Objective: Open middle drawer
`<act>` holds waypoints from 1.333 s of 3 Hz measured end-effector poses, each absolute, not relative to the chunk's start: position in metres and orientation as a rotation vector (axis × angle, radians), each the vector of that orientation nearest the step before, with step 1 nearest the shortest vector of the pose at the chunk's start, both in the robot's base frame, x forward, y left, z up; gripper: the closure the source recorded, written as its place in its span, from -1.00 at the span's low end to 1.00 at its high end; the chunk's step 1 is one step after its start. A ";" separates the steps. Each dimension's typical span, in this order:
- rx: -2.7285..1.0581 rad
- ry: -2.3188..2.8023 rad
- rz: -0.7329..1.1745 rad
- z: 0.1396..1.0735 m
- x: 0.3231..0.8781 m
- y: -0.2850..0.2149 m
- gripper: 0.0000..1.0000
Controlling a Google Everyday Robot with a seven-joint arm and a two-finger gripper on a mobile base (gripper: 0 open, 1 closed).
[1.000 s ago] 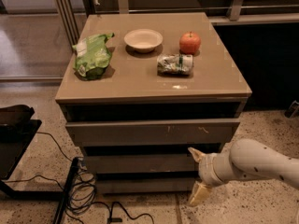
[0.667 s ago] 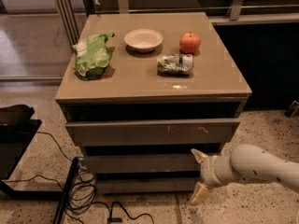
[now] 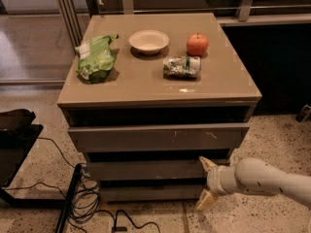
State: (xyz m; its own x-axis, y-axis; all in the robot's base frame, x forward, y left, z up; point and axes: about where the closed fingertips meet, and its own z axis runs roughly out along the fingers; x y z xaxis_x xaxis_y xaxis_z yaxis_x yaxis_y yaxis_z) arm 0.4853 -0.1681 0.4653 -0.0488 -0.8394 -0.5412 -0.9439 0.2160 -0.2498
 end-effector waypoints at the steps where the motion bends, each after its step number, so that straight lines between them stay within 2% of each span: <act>1: -1.617 1.879 0.246 0.453 0.500 -0.165 -1.00; 4: -1.586 1.754 0.374 0.454 0.566 -0.153 -1.00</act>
Offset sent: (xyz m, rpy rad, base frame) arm 0.0725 0.0107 -0.0009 0.1594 -0.0826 0.0371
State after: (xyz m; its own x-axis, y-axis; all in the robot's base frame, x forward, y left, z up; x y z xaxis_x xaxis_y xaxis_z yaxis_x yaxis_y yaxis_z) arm 0.5663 -0.1527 0.4538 0.0271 -0.7352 -0.6773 -0.9473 0.1974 -0.2522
